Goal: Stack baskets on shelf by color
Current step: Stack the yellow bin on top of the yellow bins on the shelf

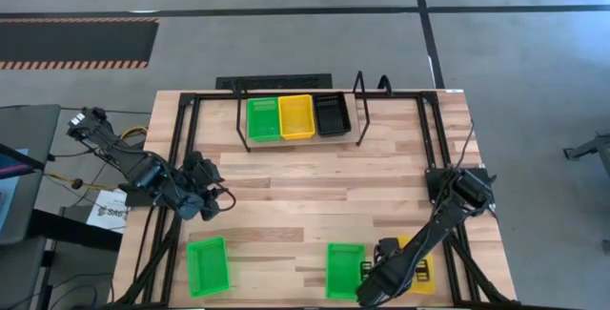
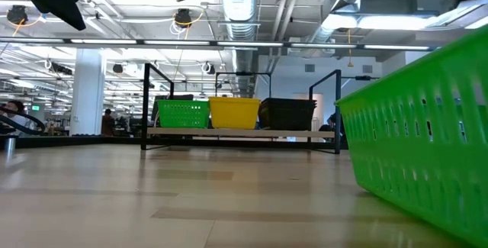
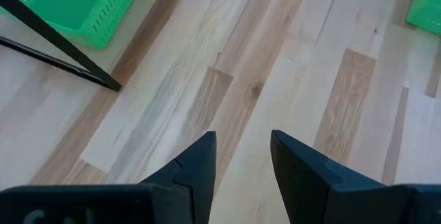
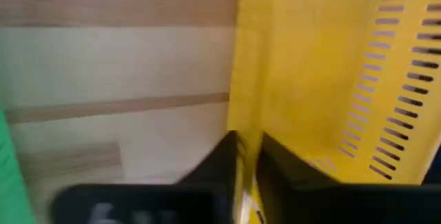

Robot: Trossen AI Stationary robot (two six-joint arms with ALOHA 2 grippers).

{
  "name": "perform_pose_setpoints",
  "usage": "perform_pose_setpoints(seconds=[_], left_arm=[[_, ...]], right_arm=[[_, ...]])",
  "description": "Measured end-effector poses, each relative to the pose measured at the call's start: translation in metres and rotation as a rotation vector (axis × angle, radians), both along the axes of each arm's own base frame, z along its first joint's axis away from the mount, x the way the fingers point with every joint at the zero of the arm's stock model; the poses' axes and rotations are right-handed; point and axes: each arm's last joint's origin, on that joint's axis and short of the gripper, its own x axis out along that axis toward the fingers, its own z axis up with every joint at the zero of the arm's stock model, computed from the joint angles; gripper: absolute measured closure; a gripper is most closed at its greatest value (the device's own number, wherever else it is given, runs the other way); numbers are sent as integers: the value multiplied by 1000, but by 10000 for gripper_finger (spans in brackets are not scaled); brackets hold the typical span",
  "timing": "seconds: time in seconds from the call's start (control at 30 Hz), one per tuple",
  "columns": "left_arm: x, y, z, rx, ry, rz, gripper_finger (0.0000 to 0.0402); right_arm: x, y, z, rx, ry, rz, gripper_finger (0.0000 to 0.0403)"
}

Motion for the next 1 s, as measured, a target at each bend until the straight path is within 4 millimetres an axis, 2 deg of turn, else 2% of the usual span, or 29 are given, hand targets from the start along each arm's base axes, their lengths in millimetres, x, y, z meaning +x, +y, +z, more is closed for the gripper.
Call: perform_pose_setpoints(seconds=[0.07, 0.2, 0.33, 0.47, 0.63, 0.87, 1.0], left_arm=[[0, 0, 0, 4, -4, 2, 276], [0, 0, 0, 4, -4, 3, 276], [0, 0, 0, 5, -4, 3, 276], [0, 0, 0, 4, -3, 2, 276], [0, 0, 0, 0, 0, 0, 276], [0, 0, 0, -4, -1, 3, 276], [0, 0, 0, -12, -3, 13, 276]], right_arm=[[-2, -3, 1, -33, 10, 45, 386], [-8, -19, 11, -142, 82, 52, 391], [-2, -43, 44, -182, -50, 45, 396], [15, -77, 85, -207, -241, 94, 398], [54, -139, 131, -272, -423, 232, 400], [131, -248, 182, -365, -647, 476, 400], [155, -299, 212, -462, -731, 501, 400]])
